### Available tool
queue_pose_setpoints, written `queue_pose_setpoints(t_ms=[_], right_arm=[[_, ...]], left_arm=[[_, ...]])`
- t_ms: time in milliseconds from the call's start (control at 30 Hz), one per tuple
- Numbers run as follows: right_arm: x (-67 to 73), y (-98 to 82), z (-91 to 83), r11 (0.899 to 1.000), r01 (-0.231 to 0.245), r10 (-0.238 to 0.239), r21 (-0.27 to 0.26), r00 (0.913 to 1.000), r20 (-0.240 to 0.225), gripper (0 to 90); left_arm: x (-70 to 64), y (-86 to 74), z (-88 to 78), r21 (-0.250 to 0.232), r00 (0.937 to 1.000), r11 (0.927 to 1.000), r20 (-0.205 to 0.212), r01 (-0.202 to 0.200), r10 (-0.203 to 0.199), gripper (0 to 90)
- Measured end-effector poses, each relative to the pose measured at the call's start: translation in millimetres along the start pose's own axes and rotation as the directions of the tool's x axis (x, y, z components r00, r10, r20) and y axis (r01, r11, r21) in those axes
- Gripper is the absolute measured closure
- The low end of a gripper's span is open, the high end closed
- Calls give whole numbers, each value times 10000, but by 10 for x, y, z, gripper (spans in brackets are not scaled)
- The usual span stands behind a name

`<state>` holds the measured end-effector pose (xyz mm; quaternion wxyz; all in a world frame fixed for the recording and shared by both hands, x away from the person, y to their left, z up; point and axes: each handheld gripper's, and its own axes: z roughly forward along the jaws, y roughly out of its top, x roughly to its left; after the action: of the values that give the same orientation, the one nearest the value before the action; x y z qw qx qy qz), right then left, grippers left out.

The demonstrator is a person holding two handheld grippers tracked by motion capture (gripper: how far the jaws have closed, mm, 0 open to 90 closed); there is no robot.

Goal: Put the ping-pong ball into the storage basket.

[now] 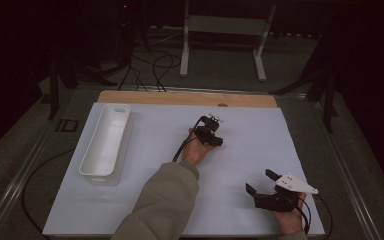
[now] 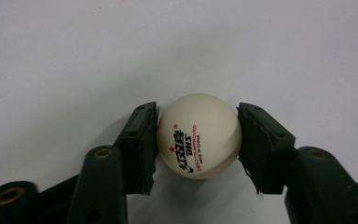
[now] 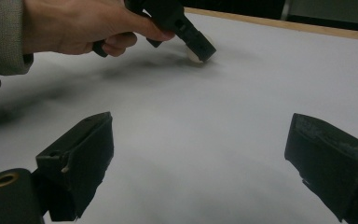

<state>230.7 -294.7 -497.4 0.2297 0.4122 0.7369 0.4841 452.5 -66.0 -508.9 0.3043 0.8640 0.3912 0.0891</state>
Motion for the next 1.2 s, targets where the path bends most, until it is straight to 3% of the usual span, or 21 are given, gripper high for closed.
queue_pose_setpoints(t_ms=[367, 633, 1200], right_arm=[[-1, -1, 7, 9999, 95, -95, -48, 10000, -28, 72], [2, -1, 6, 9998, 107, -108, -158, 9999, -32, 72], [3, -1, 10, 9995, 254, -252, -205, 9997, 71, 72]], left_arm=[[1, 6, -59, -9, 9997, 9999, -204, -119, 119, 513], [10, 14, -126, -133, 10000, 9999, 30, -71, 71, 513], [6, 54, -297, -268, 9997, 9994, 107, -225, 228, 513]])
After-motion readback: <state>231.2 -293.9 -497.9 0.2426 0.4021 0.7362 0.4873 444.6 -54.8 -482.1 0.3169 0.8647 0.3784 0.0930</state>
